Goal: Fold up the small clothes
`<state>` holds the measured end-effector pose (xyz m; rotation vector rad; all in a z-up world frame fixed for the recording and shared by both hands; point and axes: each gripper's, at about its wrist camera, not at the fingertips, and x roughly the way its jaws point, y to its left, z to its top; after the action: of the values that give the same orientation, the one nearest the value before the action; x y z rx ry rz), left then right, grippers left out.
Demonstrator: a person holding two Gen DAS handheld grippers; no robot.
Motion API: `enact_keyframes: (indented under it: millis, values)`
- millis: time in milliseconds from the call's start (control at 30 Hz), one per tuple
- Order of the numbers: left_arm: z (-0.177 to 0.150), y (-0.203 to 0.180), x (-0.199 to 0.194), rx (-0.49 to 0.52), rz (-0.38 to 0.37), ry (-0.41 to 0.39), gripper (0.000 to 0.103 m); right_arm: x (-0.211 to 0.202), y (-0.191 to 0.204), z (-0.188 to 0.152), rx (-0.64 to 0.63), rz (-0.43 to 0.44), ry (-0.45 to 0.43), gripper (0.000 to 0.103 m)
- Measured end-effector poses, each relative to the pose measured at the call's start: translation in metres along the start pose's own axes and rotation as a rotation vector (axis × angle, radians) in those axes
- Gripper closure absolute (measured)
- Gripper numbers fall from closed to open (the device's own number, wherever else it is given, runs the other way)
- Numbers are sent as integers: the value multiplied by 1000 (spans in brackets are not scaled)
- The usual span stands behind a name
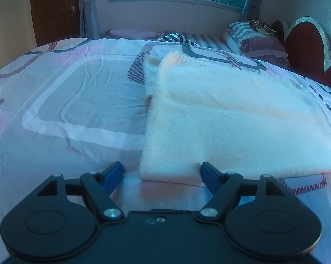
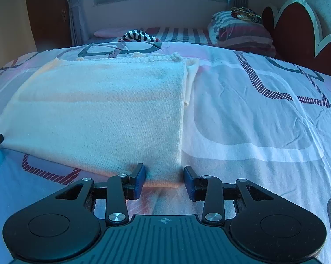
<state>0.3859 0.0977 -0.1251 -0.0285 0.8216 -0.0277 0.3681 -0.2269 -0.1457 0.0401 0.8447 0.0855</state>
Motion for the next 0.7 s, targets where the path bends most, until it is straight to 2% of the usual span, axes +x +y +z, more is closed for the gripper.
enact_keyframes:
  millis: [167,233,267,300,333,367,400,433,500,533,567,633,700]
  values:
    - [-3,19,-7,-46,18,2,24,-5,-10,2,55,-12,6,66]
    - [-7,29,-15,-78,80,7,25,-21,-18,-1,115,-65,-46,66]
    - [-10,35,-19,-100,110,15,27,-29,-23,-4,136,-61,-68,66]
    - [-14,41,-25,-136,102,15,27,-37,-28,-7,153,-45,-87,66]
    - [-18,47,-33,-180,65,2,30,-44,-31,-10,159,-28,-109,69]
    - [-21,50,-40,-220,17,-14,30,-50,-32,-11,154,-18,-127,85]
    - [-24,50,-46,-255,-40,-31,31,-53,-32,-11,148,-5,-138,92]
    - [-27,49,-49,-299,-105,-42,31,-56,-30,-8,148,12,-146,95]
    - [-30,43,-41,-416,-219,-23,32,-57,-23,0,154,59,-166,95]
    - [-32,39,-35,-463,-238,-8,32,-56,-18,5,157,86,-177,95]
    - [-32,33,-30,-493,-224,-17,32,-54,-12,11,160,116,-185,95]
    - [-31,26,-23,-549,-192,-54,32,-47,2,24,172,173,-186,95]
    - [-29,24,-16,-624,-197,-86,32,-35,16,36,169,219,-183,95]
